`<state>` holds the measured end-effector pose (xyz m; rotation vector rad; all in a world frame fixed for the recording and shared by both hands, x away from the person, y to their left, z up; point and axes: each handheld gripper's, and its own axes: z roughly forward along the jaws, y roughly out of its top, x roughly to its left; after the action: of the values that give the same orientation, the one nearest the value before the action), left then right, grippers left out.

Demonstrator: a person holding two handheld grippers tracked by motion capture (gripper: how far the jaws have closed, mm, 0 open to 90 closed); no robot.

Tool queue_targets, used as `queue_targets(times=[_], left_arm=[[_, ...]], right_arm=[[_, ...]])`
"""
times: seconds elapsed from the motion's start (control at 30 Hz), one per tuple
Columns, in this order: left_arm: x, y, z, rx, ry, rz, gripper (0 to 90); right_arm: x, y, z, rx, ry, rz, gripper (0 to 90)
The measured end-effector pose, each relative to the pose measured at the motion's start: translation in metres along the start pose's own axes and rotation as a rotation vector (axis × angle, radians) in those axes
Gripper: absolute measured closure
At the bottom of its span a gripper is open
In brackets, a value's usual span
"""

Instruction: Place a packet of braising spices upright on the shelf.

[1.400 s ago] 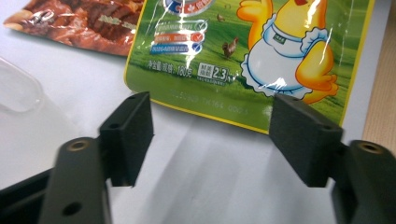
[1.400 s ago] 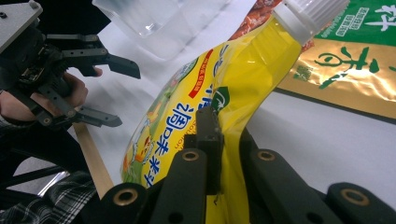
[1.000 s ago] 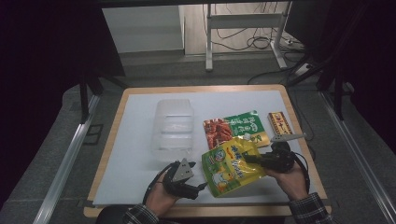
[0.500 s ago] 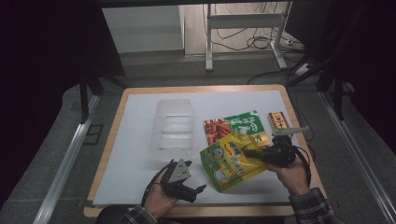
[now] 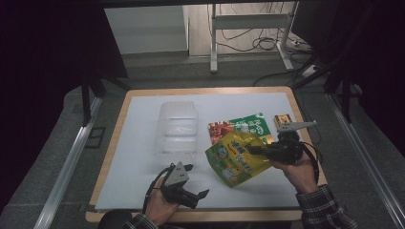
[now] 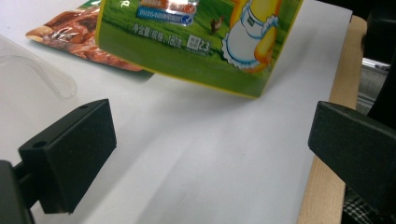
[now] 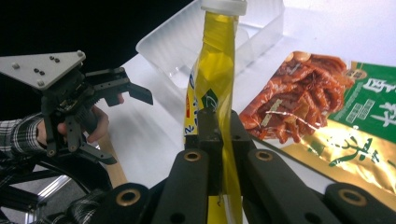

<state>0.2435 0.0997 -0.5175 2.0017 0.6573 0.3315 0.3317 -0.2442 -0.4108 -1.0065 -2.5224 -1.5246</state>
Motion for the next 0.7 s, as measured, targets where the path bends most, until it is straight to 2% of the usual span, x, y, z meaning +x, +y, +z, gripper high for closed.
queue_targets(times=[0.03, 0.1, 0.27, 0.7], left_arm=[[-0.001, 0.0, 0.0, 0.02, 0.021, 0.026, 1.0], [-0.002, -0.001, 0.001, 0.034, 0.034, 0.041, 1.0], [-0.004, -0.002, 0.002, 0.063, 0.055, 0.077, 1.0], [-0.004, -0.002, -0.004, 0.051, 0.045, 0.043, 1.4]], right_arm=[[0.001, 0.004, -0.001, -0.001, -0.005, -0.009, 88.3], [0.001, 0.006, -0.001, -0.004, -0.007, -0.013, 88.3], [0.003, 0.016, -0.003, -0.002, -0.045, -0.053, 88.3], [-0.003, 0.041, -0.005, -0.018, -0.077, -0.08, 88.3]])
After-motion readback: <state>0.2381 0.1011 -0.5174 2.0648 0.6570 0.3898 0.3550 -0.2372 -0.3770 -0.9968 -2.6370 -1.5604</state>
